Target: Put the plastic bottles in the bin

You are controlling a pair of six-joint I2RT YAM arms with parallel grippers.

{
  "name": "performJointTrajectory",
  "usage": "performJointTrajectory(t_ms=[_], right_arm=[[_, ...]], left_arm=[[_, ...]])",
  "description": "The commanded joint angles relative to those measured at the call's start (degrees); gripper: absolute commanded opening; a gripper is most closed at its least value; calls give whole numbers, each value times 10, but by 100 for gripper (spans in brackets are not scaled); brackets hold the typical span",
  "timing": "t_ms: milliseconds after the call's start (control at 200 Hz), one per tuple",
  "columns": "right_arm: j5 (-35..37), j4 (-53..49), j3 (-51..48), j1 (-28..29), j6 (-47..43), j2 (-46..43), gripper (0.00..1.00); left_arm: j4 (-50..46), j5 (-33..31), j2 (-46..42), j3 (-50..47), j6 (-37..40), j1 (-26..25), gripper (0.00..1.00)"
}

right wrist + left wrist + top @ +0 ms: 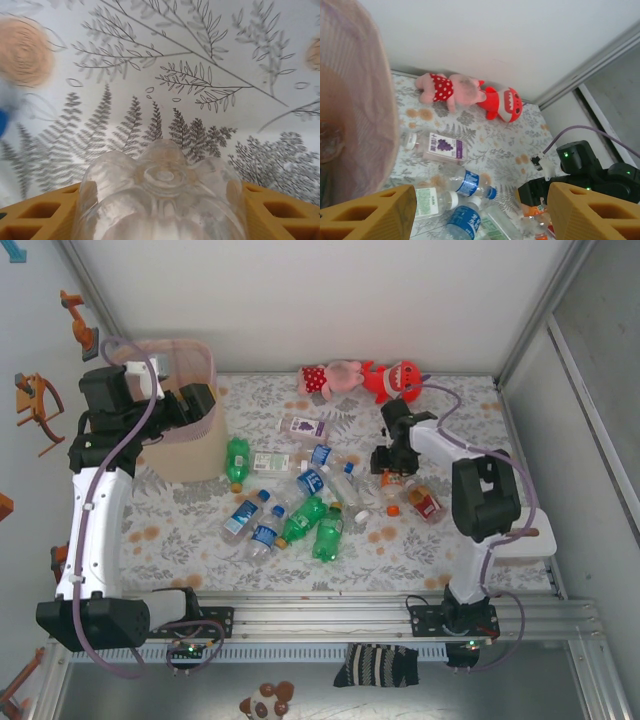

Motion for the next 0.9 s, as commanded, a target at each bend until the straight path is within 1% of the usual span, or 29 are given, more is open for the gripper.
performJointTrajectory(t_ms=[0,195,431,556,701,796,896], right_arm=[[-4,-6,7,9,5,-70,59],[-31,31,-5,33,-9,-180,58],[-73,108,-16,78,-29,-300,54],[-125,165,-25,94,-24,-346,53],[-193,261,-52,109,-9,-397,51],[-241,331,-72,113,9,-423,50],[-271,394,-89,118,26,-442,50]], left_arm=[[55,30,-7,-10,-20,-9,69],[116,52,-10,-27,-28,-33,69],[221,93,-14,-46,-24,-92,70],[283,117,-15,-55,-22,-134,70],[355,134,-13,-69,-20,-191,73],[378,149,-6,-69,-9,-229,75],[386,153,1,-66,8,-265,77]])
